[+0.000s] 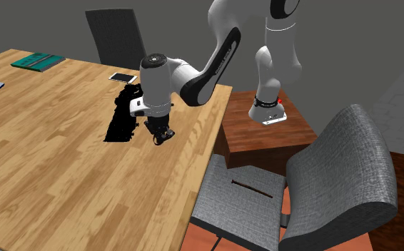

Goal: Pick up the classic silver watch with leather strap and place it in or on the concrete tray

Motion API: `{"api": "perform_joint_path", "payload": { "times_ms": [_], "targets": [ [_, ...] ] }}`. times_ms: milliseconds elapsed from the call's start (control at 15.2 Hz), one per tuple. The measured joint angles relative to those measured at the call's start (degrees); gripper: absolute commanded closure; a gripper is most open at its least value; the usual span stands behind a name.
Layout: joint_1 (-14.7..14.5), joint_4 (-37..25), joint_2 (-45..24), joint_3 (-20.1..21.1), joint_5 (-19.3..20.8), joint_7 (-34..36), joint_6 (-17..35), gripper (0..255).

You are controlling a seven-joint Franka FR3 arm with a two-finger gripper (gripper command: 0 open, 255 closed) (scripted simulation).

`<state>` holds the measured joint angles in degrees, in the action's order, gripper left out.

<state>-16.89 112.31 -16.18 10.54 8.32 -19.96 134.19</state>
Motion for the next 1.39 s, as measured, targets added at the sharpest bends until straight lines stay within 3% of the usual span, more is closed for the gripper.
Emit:
{"api": "perform_joint_path", "payload": {
  "times_ms": [1386],
  "targets": [
    [0.42,-7.85,6.24,0.68,-2.49,-2.26,-13.83,255]
  ]
}}
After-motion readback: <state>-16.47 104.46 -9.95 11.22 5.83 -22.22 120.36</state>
